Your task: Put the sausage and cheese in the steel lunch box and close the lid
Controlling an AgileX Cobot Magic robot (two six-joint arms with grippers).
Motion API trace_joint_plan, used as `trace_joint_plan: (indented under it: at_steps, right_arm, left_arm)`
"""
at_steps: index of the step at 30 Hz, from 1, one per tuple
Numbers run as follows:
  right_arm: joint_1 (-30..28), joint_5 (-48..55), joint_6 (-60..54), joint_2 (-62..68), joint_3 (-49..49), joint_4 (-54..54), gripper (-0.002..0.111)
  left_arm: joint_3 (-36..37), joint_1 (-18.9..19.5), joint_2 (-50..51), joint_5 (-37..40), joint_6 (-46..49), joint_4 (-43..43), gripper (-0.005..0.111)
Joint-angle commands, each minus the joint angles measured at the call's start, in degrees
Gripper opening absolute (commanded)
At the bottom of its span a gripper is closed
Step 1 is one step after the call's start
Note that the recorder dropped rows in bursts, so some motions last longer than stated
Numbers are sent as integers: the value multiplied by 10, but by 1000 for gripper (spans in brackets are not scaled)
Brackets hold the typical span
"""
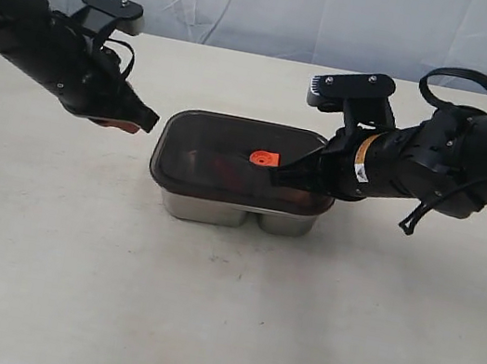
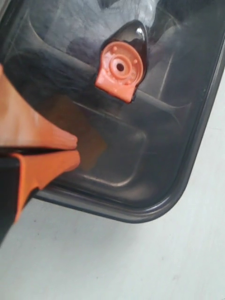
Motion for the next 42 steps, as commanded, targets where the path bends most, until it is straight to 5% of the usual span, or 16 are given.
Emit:
trace_joint_plan:
  at_steps: [1, 9, 20, 42]
  right_arm:
    - [-3, -1, 0, -4, 5, -2, -1]
    - [-3, -1, 0, -25, 5, -2, -1]
    - [-26, 8, 0, -44, 5, -12, -1]
    - [-26, 25, 0, -69, 5, -30, -1]
  left_arm:
    - [-1, -19, 0, 15, -11, 10, 0]
    - [-1, -36, 0, 23, -158, 146, 0]
    - [-1, -77, 3, 28, -159, 141, 0]
    - [-3, -76, 38, 12, -118, 92, 0]
